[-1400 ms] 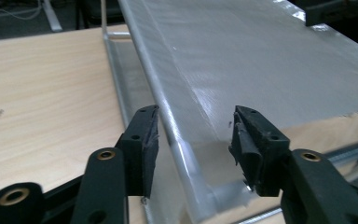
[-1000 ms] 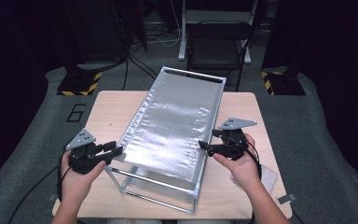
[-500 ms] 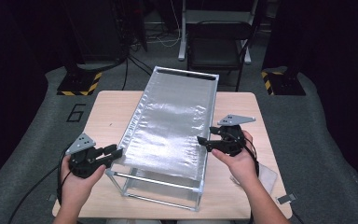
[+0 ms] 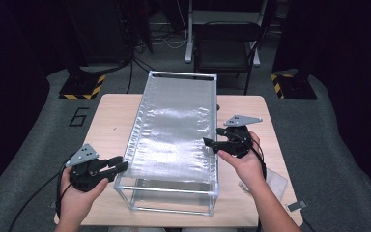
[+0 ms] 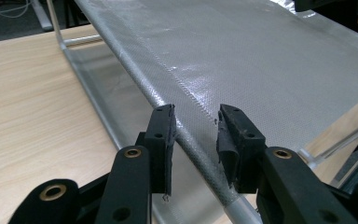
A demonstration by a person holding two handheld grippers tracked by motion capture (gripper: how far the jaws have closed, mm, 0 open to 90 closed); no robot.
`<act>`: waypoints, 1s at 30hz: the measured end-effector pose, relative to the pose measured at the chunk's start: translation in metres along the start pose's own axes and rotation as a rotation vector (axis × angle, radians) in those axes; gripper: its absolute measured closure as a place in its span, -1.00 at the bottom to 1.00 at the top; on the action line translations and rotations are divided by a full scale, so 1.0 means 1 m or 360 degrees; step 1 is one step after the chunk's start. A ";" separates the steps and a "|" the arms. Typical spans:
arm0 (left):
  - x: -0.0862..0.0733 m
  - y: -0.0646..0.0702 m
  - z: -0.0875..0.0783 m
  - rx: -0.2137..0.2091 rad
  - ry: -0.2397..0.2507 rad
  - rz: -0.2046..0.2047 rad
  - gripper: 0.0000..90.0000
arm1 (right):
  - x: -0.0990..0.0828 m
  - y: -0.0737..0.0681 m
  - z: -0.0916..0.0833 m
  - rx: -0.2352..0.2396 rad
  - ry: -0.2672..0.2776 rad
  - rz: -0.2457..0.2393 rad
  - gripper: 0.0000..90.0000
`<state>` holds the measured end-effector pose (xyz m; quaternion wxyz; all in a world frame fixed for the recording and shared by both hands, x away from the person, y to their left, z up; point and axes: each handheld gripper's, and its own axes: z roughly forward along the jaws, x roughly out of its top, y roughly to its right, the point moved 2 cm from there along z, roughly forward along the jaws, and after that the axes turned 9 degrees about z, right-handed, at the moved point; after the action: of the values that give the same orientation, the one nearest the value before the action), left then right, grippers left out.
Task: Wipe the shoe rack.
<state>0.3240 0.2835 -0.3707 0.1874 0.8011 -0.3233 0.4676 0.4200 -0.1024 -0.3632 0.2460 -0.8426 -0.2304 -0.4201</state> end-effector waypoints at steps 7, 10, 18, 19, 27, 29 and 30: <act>0.004 -0.009 0.008 0.0037 0.0016 -0.0006 0.34 | -0.005 -0.004 -0.008 -0.0024 -0.0010 -0.0019 -0.28; 0.005 -0.011 0.011 0.0048 0.0018 -0.0013 0.32 | -0.010 -0.006 -0.011 -0.0016 -0.0027 -0.0042 -0.28; 0.013 -0.017 0.025 0.0042 0.0034 -0.0030 0.27 | -0.019 -0.011 -0.019 -0.0001 -0.0036 -0.0036 -0.28; 0.014 -0.019 0.028 0.0045 0.0033 -0.0025 0.26 | -0.020 -0.012 -0.021 0.0003 -0.0041 -0.0025 -0.28; 0.022 -0.029 0.047 0.0073 0.0033 -0.0034 0.16 | -0.032 -0.017 -0.030 0.0034 -0.0041 -0.0025 -0.26; 0.023 -0.031 0.050 0.0078 0.0034 -0.0038 0.14 | -0.034 -0.019 -0.033 0.0032 -0.0048 -0.0027 -0.25; 0.024 -0.033 0.052 0.0081 0.0031 -0.0032 0.14 | -0.035 -0.020 -0.035 0.0028 -0.0048 -0.0026 -0.25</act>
<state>0.3880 0.2675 -0.3751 0.1749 0.8041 -0.3015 0.4817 0.3690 -0.1146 -0.3692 0.2466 -0.8447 -0.2446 -0.4072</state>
